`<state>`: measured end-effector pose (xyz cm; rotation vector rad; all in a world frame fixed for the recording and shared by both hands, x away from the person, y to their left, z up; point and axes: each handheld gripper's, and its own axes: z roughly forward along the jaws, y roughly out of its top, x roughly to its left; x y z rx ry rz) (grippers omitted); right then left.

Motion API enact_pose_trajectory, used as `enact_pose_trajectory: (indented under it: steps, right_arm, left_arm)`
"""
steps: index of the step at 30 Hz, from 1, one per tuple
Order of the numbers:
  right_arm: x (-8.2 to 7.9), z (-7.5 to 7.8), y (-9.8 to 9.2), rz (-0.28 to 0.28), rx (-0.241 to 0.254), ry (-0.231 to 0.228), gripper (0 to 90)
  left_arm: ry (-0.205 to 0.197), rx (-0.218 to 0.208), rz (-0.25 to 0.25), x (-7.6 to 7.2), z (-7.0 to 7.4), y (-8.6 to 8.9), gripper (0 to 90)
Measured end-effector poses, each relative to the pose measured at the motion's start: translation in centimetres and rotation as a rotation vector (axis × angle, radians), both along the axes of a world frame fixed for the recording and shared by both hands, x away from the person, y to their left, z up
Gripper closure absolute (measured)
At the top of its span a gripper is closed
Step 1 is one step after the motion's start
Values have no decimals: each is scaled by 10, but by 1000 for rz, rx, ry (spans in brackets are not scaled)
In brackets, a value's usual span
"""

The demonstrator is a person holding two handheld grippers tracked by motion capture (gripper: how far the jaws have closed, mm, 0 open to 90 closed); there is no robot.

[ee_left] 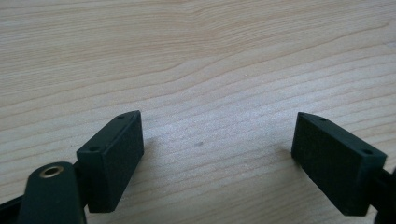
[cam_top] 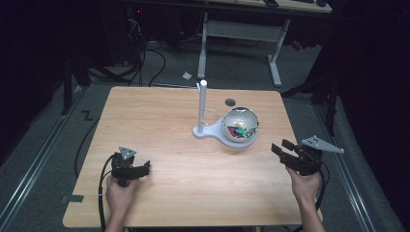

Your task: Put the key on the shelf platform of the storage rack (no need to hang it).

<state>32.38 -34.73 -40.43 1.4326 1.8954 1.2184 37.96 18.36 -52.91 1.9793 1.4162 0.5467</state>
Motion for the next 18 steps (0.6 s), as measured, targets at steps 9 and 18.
enact_pose_trajectory:
  steps: [9, 18]
  right_arm:
    - [-7, -7, 6, 14, 6, -1, 476]
    - [-10, -21, 13, 19, 11, 24, 476]
  left_arm:
    - [0, 0, 0, 0, 0, 0, 172]
    - [0, 0, 0, 0, 0, 0, 172]
